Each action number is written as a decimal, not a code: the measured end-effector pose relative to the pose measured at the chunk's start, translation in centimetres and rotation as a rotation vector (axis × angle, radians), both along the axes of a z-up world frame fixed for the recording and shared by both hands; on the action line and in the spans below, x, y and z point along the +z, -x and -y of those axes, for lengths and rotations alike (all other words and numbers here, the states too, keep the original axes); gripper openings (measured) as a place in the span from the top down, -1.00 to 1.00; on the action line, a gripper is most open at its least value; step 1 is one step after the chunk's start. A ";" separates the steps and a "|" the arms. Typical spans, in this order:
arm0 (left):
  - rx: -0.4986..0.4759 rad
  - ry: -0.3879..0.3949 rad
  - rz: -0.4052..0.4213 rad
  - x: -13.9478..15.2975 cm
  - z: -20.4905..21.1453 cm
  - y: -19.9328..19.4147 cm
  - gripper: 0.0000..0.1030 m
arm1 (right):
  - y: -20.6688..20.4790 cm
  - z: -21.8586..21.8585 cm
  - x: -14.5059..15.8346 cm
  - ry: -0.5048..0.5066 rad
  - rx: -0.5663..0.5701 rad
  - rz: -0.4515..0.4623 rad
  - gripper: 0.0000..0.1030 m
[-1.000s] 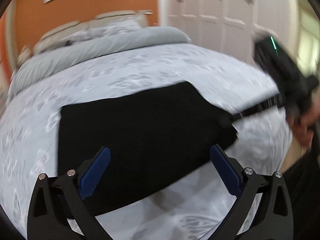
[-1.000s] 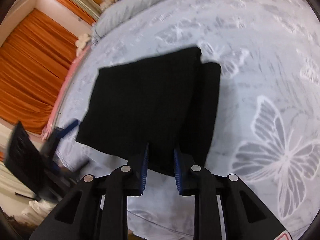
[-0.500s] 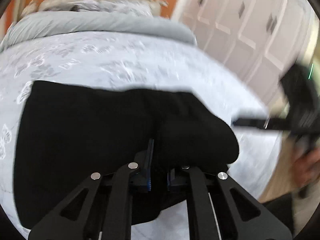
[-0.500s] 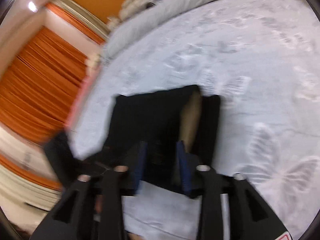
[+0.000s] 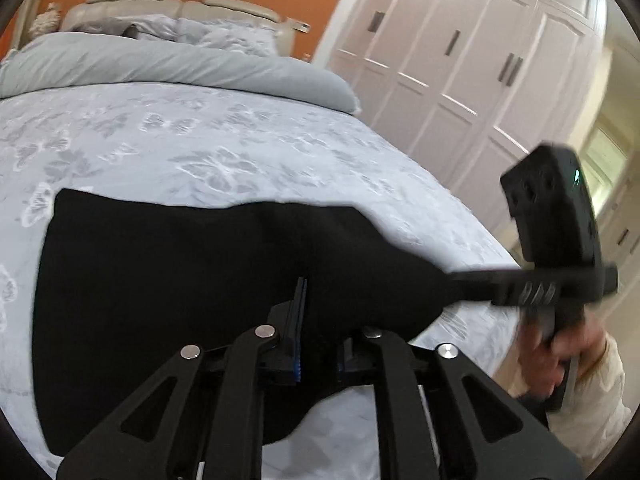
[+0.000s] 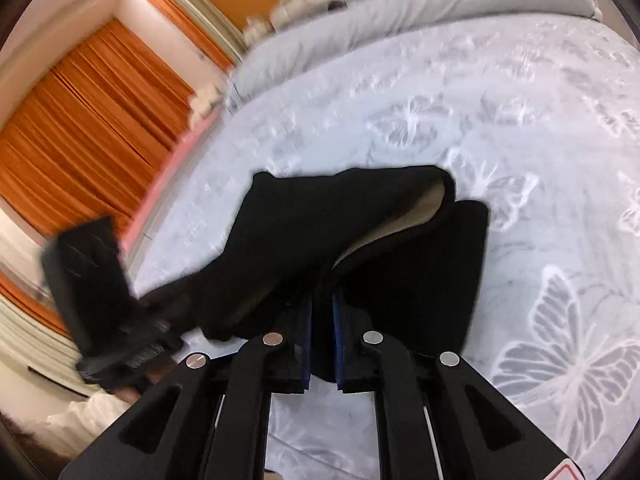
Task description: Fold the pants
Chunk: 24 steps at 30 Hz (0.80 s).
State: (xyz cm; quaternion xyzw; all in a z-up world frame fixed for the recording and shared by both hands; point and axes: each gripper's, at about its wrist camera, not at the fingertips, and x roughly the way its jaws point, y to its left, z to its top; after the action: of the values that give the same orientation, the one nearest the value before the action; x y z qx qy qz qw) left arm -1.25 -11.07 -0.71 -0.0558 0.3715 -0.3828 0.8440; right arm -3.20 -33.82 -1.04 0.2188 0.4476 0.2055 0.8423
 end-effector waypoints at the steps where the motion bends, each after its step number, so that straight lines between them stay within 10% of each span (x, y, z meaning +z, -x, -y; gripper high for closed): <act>1: -0.023 -0.023 -0.031 -1.0 0.8 0.1 0.56 | -0.2 0.4 -0.9 0.057 -0.020 -0.036 0.85; 3: -0.054 -0.107 -0.079 -3.2 2.4 0.2 0.51 | -1.3 0.7 -4.6 0.213 -0.042 -0.194 0.65; 6: -0.087 -0.126 -0.144 -4.1 2.7 0.5 0.50 | -1.2 1.9 -4.8 0.157 -0.080 -0.209 0.51; 8: -0.097 -0.054 -0.123 -2.1 1.2 1.1 0.09 | 0.2 3.4 -2.7 0.126 -0.162 -0.121 0.21; 9: -0.065 -0.030 -0.086 -0.8 0.1 1.3 -0.65 | 0.6 4.0 -1.7 0.106 -0.190 -0.075 -0.01; 10: 0.013 0.006 -0.017 0.8 -1.8 1.5 -0.90 | 0.8 3.9 -1.2 0.082 -0.205 -0.042 -0.07; 14: 0.191 0.033 0.052 2.9 -6.7 -0.4 -0.90 | -1.3 3.6 -1.5 -0.020 -0.195 -0.062 -0.16; 21: 0.427 -0.124 -0.151 -1.9 -12.4 -5.0 -0.88 | -2.2 1.2 -2.5 0.048 -0.147 -0.103 -0.16; 23: 0.408 -0.161 -0.176 -3.1 -12.9 -5.0 -0.60 | -1.7 1.5 -2.3 0.045 -0.152 -0.089 -0.16; 24: 0.365 -0.208 -0.198 -4.0 -12.5 -5.0 -0.14 | -1.4 1.9 -2.2 0.041 -0.155 -0.086 -0.17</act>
State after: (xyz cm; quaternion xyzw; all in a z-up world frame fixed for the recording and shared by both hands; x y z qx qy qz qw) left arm 3.79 1.48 -4.71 -0.0721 0.4738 -0.1762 0.8598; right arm -1.83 -35.68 -3.27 0.2439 0.4691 0.1210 0.8401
